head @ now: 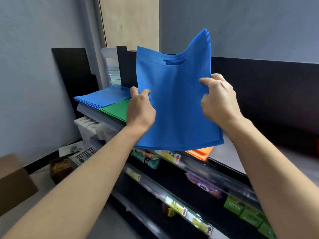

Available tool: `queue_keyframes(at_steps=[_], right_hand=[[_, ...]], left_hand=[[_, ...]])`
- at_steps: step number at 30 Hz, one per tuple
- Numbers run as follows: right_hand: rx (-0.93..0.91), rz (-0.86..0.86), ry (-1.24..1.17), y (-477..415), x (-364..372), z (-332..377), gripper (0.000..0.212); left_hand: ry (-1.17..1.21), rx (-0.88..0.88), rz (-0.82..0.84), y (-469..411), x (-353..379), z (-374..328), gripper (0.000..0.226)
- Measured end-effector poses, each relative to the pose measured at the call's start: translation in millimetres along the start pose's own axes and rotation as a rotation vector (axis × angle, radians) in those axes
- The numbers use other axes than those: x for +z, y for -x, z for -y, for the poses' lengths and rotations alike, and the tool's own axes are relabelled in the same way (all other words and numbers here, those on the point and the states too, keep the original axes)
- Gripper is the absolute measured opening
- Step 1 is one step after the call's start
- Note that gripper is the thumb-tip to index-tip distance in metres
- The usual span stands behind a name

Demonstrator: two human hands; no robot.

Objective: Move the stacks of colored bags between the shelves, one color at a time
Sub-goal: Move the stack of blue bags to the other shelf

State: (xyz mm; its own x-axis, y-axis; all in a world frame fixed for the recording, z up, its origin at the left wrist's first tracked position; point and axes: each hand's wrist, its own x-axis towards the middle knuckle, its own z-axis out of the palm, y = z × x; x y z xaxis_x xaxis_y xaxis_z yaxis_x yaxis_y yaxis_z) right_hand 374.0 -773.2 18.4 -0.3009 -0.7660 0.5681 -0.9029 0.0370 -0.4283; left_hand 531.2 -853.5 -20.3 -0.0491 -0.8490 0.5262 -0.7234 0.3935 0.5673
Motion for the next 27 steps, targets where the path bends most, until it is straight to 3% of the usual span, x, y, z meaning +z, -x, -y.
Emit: queue_keyframes(at_steps=[12,27], right_hand=[[-0.039,0.018,-0.026,-65.3,153.5,164.9,0.044],[-0.038,0.120,-0.015,-184.3,276.6,199.9,0.047]], left_hand=[[-0.072,-0.046,-0.066,-121.9,-78.1,187.4,0.048],[-0.186,-0.039,-0.079,-254.1,-51.0,282.4,0.047]])
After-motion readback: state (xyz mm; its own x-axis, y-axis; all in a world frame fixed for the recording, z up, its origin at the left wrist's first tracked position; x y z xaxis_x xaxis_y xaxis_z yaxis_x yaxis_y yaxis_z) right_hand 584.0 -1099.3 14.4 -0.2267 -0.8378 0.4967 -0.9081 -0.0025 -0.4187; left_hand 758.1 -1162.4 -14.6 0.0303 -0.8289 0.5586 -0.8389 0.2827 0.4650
